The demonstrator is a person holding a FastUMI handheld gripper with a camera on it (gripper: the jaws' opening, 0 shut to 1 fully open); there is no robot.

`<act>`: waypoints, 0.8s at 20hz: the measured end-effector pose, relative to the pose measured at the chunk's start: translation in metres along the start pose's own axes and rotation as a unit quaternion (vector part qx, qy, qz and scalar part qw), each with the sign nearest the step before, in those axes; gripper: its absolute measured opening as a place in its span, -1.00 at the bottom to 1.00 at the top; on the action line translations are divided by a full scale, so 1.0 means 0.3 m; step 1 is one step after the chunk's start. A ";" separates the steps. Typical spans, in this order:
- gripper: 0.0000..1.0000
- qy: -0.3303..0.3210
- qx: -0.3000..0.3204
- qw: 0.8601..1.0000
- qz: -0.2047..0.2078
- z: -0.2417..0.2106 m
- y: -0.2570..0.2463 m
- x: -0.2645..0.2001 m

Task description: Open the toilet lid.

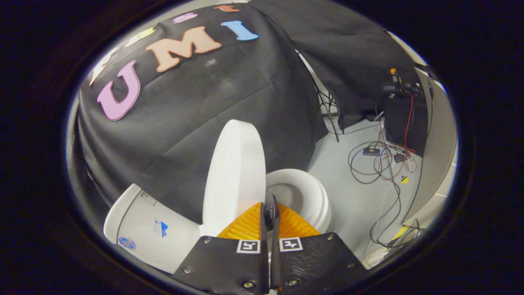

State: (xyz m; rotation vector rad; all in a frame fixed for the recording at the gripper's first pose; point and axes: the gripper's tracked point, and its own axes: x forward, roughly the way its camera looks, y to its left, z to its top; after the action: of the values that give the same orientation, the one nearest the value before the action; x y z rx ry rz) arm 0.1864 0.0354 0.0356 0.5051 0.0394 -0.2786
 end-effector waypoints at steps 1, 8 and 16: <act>-0.94 -0.001 -0.013 1.000 -0.004 0.004 0.017 -0.013; -0.94 -0.025 -0.062 0.998 -0.006 0.032 0.123 -0.078; -0.94 -0.055 -0.117 0.992 -0.006 0.045 0.254 -0.157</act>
State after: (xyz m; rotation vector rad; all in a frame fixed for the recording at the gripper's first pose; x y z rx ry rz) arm 0.1615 0.1047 0.0884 0.2561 -0.0319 -0.3089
